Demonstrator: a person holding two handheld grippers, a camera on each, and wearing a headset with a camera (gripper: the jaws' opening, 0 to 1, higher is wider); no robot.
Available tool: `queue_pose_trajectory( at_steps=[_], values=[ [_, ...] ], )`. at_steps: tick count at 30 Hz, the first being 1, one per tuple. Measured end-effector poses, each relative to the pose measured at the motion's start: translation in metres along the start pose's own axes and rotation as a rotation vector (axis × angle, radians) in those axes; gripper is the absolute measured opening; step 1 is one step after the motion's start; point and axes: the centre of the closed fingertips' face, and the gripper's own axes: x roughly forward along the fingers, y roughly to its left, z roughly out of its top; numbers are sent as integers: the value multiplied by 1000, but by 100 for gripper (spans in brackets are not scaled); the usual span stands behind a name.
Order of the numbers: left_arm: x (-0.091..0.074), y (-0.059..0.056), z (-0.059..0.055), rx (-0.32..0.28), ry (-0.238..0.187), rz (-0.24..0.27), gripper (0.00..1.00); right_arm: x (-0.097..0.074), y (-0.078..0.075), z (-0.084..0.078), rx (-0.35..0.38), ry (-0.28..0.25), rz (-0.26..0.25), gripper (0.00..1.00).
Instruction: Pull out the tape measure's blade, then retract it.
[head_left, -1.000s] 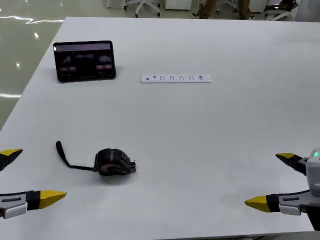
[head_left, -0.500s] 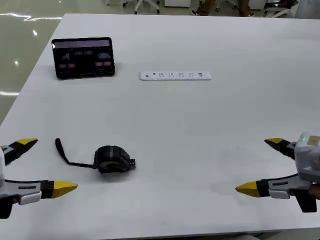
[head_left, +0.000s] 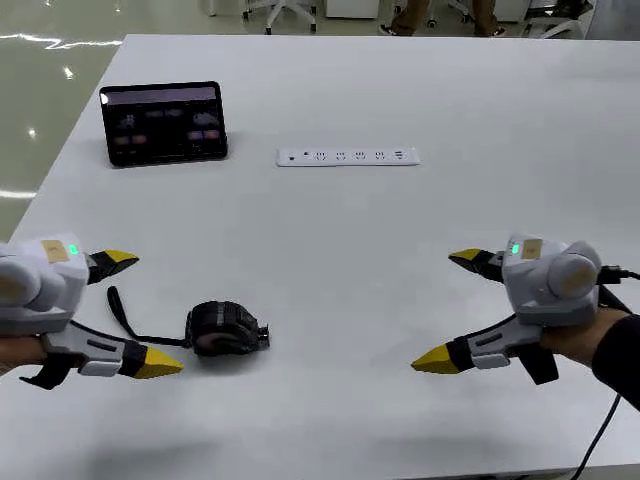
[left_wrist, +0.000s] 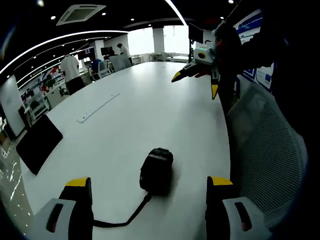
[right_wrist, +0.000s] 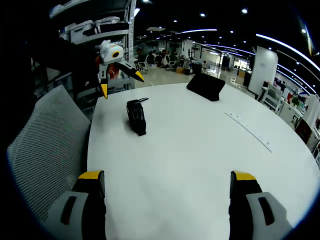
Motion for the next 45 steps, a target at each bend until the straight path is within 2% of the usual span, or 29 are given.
queue_pose_trajectory(
  at_steps=[2, 5, 7, 9, 11, 15, 18, 20, 21, 22, 23, 24, 26, 27, 32, 35, 37, 41, 43, 45],
  values=[
    [9, -1, 2, 30, 22, -19, 85, 13, -1, 5, -20, -1, 17, 100],
    [23, -2, 2, 45, 66, -45, 81, 39, 3, 14, -46, 10, 59, 100],
    [30, -4, 2, 33, 80, -67, 78, 51, 6, 19, -63, 10, 81, 100],
    [39, -7, 0, 44, 112, -93, 74, 63, 12, 28, -98, -5, 117, 100],
    [47, -10, -2, 77, 140, -109, 73, 76, 19, 33, -131, 2, 146, 98],
    [58, -9, -2, 113, 160, -114, 58, 99, 35, 43, -181, 5, 199, 92],
    [63, -12, -5, 130, 196, -131, 51, 117, 44, 50, -200, 8, 220, 89],
    [65, -19, -7, 191, 216, -173, 40, 127, 52, 52, -216, 14, 241, 84],
    [65, -17, -8, 210, 225, -155, 30, 130, 54, 52, -223, 20, 250, 82],
    [67, -18, -8, 210, 230, -159, 29, 134, 57, 52, -226, 24, 255, 79],
    [64, -19, -9, 269, 245, -177, 28, 139, 59, 51, -226, 33, 261, 77],
    [64, -24, -9, 296, 253, -198, 28, 141, 60, 51, -223, 38, 268, 75],
    [66, -21, -11, 336, 278, -179, 28, 148, 64, 50, -225, 50, 272, 68],
    [67, -20, -11, 275, 283, -174, 28, 151, 65, 49, -220, 60, 276, 65],
    [67, -18, -12, 267, 295, -165, 28, 159, 66, 43, -236, 89, 267, 49],
    [67, -17, -13, 251, 296, -163, 28, 166, 66, 38, -185, 101, 276, 42],
    [66, -16, -13, 240, 293, -161, 28, 171, 69, 31, -203, 134, 285, 37],
    [65, -15, -14, 213, 279, -163, 29, 179, 73, 30, -229, 144, 297, 31],
    [65, -15, -14, 201, 273, -167, 29, 181, 76, 29, -235, 143, 304, 24],
    [66, -15, -15, 170, 267, -171, 30, 183, 76, 29, -244, 150, 301, 22]
  ],
)
